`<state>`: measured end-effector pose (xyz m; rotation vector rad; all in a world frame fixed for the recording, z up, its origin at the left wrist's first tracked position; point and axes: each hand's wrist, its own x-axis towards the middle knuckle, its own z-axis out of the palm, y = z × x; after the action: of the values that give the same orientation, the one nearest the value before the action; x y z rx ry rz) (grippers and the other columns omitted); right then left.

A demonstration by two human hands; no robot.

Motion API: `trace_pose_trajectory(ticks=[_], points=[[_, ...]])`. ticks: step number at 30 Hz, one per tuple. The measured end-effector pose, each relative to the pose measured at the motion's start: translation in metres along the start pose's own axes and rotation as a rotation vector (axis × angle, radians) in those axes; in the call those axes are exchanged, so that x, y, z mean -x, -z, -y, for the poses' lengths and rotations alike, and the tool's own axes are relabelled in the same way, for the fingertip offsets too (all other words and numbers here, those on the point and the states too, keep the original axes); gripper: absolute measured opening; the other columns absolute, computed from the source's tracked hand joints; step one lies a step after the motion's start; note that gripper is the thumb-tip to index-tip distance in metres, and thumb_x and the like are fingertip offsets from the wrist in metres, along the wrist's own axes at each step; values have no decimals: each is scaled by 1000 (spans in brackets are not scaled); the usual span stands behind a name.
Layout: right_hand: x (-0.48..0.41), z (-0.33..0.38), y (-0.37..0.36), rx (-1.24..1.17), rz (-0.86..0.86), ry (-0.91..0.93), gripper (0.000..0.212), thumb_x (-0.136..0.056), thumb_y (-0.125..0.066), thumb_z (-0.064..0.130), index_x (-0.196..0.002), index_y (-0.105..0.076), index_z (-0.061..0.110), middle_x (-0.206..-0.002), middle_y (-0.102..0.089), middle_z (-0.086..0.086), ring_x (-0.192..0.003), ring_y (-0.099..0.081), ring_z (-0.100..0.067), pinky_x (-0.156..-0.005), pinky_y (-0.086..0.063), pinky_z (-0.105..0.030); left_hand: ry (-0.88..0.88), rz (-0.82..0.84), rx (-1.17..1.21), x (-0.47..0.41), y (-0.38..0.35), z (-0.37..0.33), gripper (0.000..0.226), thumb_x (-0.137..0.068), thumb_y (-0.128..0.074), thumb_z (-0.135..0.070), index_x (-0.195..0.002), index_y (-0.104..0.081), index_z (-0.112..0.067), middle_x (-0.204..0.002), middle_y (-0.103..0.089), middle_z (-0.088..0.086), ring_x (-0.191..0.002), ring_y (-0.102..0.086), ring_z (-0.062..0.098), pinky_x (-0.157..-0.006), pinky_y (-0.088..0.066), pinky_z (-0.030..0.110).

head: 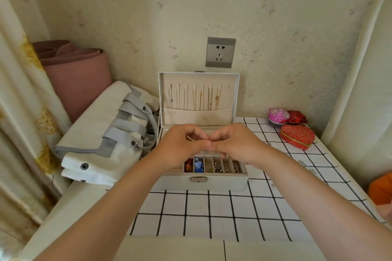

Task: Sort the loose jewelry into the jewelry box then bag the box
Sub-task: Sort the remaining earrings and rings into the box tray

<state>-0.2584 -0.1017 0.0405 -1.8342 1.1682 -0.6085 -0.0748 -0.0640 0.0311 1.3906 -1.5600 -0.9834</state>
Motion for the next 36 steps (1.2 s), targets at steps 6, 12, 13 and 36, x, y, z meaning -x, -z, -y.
trace_pose_trajectory(ticks=[6,12,13,36], points=[[-2,-9,-3,312,126,15,6,-85,-76,32,-89,-80,31,-84,-72,16,-83,-65,-2,-78,-51,-25,-81,137,-420,6,1,12,8,-81,-79,-24,-83,-74,-29,-81,-69,-13,-74,-61,0,-72,-47,19],[1,-7,6,404,104,20,8,-90,-71,28,-91,-78,31,-91,-72,18,-88,-64,2,-84,-50,-23,-108,140,-495,8,-3,14,6,-80,-79,-30,-83,-75,-32,-82,-68,-17,-72,-58,-5,-71,-46,19],[2,-7,8,434,99,18,7,-89,-72,28,-88,-78,31,-88,-70,20,-87,-63,4,-82,-50,-22,-116,152,-503,9,-5,14,5,-80,-80,-31,-83,-76,-32,-82,-67,-18,-72,-58,-7,-70,-45,17],[3,2,-8,709,126,-24,32,-91,-60,40,-70,-69,17,-66,-62,-2,-61,-54,-14,-60,-44,-30,-198,168,-668,11,-4,13,14,-88,-70,-26,-101,-74,-30,-84,-56,-19,-75,-51,-5,-65,-38,12]])
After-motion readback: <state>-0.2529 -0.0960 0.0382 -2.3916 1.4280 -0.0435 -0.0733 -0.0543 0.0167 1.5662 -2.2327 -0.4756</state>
